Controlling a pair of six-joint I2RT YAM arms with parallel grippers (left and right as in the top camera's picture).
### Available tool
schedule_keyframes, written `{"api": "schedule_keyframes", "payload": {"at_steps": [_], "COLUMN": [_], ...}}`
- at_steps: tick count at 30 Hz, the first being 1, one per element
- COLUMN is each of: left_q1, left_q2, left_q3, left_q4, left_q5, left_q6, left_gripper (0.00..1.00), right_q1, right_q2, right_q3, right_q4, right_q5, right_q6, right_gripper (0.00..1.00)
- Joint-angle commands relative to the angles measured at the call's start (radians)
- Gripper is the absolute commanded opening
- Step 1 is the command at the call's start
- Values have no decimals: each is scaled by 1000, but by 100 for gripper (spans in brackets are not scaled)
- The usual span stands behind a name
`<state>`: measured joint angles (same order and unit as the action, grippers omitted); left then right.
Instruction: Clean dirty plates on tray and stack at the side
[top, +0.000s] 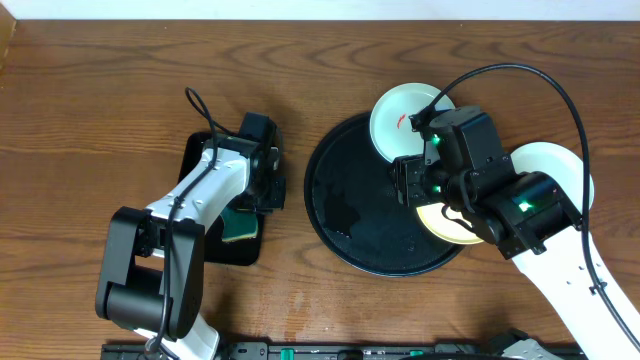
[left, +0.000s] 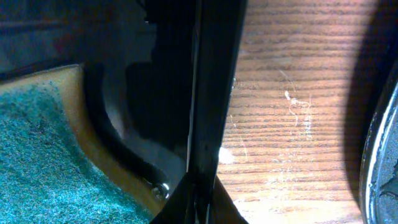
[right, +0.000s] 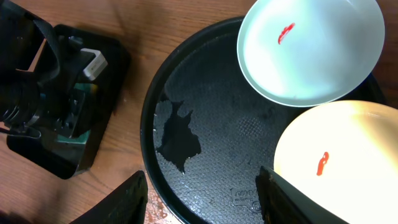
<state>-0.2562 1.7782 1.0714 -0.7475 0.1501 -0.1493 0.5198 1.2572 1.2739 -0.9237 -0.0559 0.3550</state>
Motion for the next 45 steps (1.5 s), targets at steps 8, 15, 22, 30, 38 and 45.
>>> {"api": "schedule_keyframes", "payload": {"at_steps": [8, 15, 22, 30, 38, 45], "left_q1": [-84, -103, -151, -194, -194, -194], "left_q2": [7, 7, 7, 6, 4, 4], "left_q3": [14, 14, 14, 14, 15, 15], "left_q4": [66, 85, 106, 133, 174, 203], "left_q5": [-3, -1, -1, -2, -1, -2], "left_q6": [-24, -43, -85, -141, -232, -264], "left_gripper": [8, 8, 8, 8, 10, 10], "right_q1": [-10, -10, -10, -10, -10, -10], "right_q2": [0, 0, 0, 0, 0, 0], "right_q3": [0, 0, 0, 0, 0, 0], "right_q4": [-8, -14, -14, -15, -16, -16], "right_q5": [6, 6, 6, 6, 6, 6], "right_q6": [-12, -13, -12, -13, -13, -13], "right_gripper": [56, 56, 56, 56, 56, 56]}}
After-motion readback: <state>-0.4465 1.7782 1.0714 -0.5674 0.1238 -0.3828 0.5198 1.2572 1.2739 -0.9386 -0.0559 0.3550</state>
